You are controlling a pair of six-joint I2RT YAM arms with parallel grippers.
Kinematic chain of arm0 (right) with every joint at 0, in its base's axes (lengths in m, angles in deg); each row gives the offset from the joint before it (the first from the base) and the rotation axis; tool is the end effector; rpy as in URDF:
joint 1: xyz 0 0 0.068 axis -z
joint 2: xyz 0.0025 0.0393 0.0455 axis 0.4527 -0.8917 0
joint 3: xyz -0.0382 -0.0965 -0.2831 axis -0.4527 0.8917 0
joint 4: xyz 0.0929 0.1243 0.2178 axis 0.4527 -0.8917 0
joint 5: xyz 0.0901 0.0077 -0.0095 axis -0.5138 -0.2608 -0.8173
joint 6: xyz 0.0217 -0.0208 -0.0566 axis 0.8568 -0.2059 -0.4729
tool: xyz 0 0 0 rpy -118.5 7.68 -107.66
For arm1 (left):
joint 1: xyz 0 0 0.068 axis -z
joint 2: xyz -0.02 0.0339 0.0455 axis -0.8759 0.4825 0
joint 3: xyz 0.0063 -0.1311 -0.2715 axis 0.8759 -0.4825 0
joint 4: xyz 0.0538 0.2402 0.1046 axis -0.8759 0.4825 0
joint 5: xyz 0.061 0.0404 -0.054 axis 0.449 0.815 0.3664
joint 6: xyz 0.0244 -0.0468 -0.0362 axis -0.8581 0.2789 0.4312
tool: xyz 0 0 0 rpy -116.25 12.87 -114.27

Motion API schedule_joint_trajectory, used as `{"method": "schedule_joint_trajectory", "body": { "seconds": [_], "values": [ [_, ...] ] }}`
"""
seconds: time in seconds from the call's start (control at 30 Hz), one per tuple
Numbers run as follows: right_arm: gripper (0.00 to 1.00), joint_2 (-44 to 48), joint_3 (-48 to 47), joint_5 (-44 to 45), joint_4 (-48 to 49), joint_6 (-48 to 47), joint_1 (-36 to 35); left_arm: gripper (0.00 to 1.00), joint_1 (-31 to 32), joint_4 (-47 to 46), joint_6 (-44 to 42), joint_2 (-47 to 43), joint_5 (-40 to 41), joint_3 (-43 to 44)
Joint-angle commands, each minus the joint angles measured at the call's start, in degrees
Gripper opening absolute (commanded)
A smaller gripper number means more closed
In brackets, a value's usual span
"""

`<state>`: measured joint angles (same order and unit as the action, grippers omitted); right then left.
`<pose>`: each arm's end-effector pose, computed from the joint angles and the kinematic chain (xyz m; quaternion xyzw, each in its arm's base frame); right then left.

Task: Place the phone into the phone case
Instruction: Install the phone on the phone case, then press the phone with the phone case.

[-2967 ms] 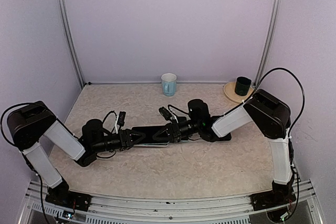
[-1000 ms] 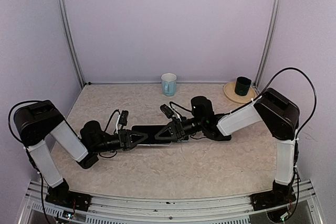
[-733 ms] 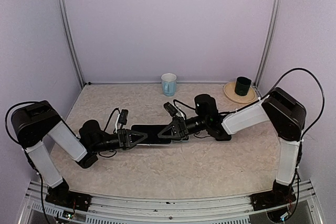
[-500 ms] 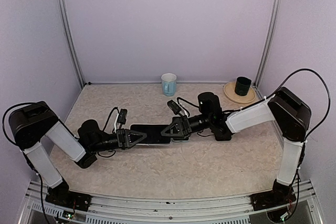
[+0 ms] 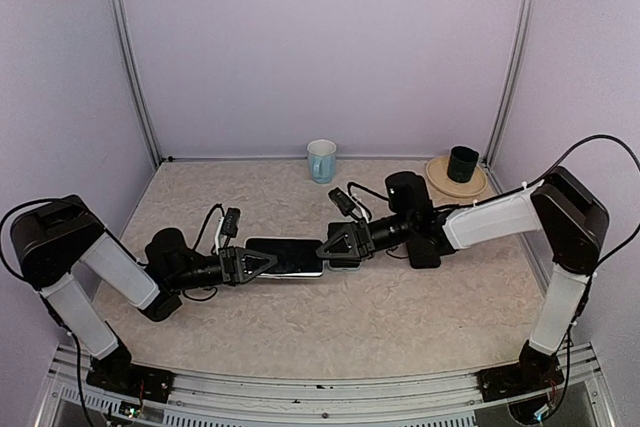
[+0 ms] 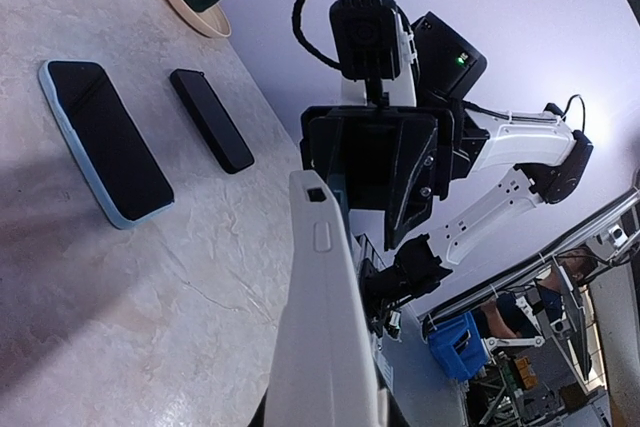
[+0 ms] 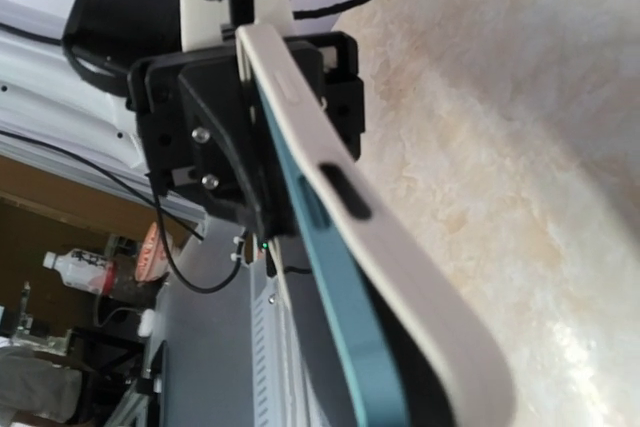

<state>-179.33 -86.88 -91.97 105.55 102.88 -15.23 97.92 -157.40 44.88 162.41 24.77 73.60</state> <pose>0.2683 0.2991 0.2113 -0.2581 0.7317 0.6244 0.0901 0.1960 -0.1843 0.1722 0.1221 0.6961 -0.6383 0.3052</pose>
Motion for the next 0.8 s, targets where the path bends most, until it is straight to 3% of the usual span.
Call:
{"method": "schedule_joint_trajectory", "body": {
  "seconds": [0.0, 0.3, 0.77],
  "values": [
    [0.33, 5.71, 0.95, -0.3, -5.34, -5.78, 1.82, 0.0, -0.48, -3.26, -1.86, -2.68, -1.84, -0.34],
    [0.37, 10.53, 0.91, -1.73, -13.45, -16.03, 2.16, 0.0, -0.31, -3.17, -2.69, -5.08, -3.8, -0.01],
    [0.41, 8.36, 2.17, -8.47, -9.23, -16.31, 2.18, 0.0, 1.64, -4.12, -4.38, -8.02, -8.62, 0.53]
  ]
}}
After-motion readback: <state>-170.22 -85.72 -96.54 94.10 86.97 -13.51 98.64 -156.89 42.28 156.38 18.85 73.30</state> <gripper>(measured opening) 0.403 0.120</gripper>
